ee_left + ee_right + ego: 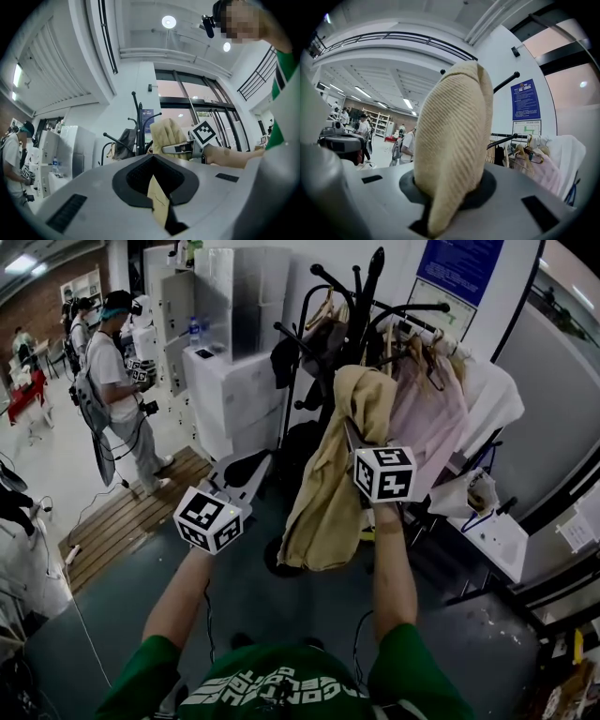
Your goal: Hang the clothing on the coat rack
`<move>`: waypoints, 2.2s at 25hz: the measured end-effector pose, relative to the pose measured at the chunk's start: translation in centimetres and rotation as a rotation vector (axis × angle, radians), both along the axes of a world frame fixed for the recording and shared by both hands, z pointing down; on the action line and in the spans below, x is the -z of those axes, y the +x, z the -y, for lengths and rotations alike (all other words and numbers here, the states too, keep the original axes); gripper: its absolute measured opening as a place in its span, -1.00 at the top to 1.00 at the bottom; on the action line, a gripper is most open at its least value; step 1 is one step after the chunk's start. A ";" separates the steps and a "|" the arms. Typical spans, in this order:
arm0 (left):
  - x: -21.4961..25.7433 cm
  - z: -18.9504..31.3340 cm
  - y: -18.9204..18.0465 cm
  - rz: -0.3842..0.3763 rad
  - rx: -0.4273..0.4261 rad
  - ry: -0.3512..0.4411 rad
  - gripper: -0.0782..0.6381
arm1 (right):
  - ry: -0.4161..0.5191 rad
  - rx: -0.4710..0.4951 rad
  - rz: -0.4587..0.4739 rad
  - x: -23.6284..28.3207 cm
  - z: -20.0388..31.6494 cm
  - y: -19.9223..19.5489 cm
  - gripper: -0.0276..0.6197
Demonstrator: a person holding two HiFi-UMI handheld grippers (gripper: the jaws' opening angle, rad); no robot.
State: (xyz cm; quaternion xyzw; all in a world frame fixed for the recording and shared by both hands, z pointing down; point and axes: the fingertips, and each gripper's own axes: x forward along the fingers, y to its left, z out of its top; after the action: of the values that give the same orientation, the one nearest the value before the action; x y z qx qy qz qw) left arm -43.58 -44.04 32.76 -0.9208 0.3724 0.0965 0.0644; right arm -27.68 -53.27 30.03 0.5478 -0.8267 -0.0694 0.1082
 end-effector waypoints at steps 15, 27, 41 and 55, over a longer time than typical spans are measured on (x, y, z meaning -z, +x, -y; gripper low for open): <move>-1.2 1.4 -0.2 -0.013 0.014 -0.022 0.77 | -0.036 0.022 0.002 -2.9 1.7 -0.5 0.67; -1.7 0.7 1.6 -0.012 0.007 -0.032 0.77 | -0.028 0.053 -0.002 -3.6 0.7 -0.6 0.60; -2.4 -0.8 6.0 0.003 0.032 -0.047 0.77 | -0.016 0.174 0.039 -3.1 -4.6 1.4 0.17; -3.3 -3.9 10.6 0.028 0.113 -0.077 0.77 | -0.028 0.250 0.101 -4.7 -9.4 7.1 0.18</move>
State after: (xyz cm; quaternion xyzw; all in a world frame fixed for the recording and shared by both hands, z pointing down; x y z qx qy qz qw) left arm -32.94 -40.11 36.04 -0.9013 0.4264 0.0653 0.0398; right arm -20.61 -43.92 34.71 0.4415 -0.8939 -0.0430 0.0647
